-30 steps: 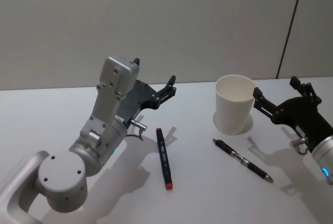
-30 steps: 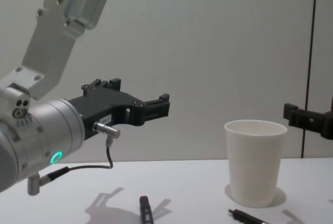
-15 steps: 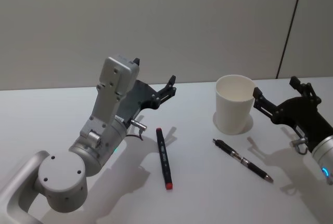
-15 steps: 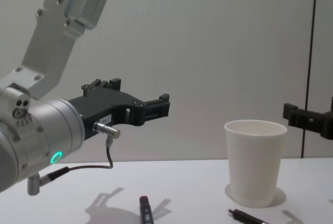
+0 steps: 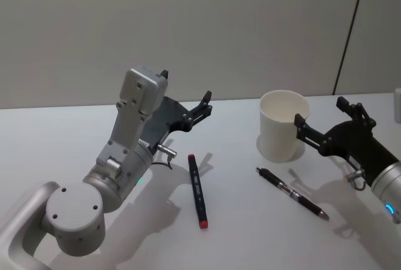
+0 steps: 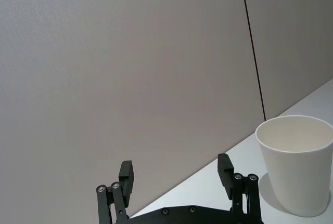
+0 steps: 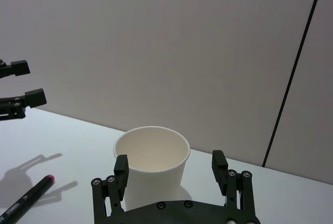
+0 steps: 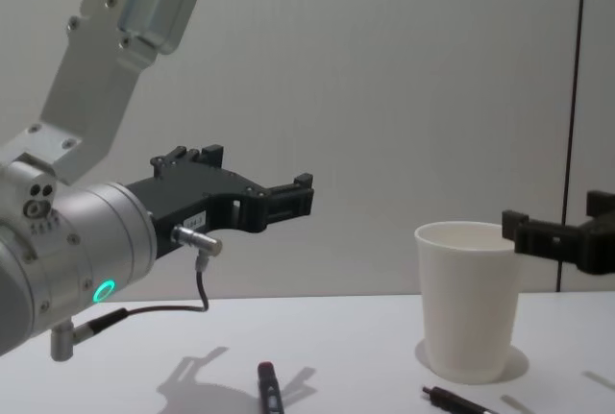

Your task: Place the pen into the pen holder.

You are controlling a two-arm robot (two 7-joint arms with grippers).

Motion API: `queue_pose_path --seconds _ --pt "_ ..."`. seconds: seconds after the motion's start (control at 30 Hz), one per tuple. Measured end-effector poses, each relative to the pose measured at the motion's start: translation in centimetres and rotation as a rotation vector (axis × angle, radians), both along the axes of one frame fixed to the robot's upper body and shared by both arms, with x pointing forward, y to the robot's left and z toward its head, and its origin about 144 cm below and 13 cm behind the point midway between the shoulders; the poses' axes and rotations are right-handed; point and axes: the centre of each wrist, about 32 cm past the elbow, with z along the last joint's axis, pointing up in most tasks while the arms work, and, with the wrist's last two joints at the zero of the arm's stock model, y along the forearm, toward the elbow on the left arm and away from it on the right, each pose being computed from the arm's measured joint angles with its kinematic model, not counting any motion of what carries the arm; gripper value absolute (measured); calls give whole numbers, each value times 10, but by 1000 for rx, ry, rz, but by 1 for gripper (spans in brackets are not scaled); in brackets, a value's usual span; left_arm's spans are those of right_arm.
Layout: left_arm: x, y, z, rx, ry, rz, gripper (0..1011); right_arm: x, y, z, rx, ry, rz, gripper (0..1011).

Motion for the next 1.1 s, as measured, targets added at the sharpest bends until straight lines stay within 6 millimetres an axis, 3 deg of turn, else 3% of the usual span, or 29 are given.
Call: queue_pose_path --seconds 0.67,1.1 --pt "0 0 0 0 0 0 1003 -17 -19 4 -115 118 42 1001" --pt "0 0 0 0 0 0 1003 -14 -17 2 -195 227 116 1001"
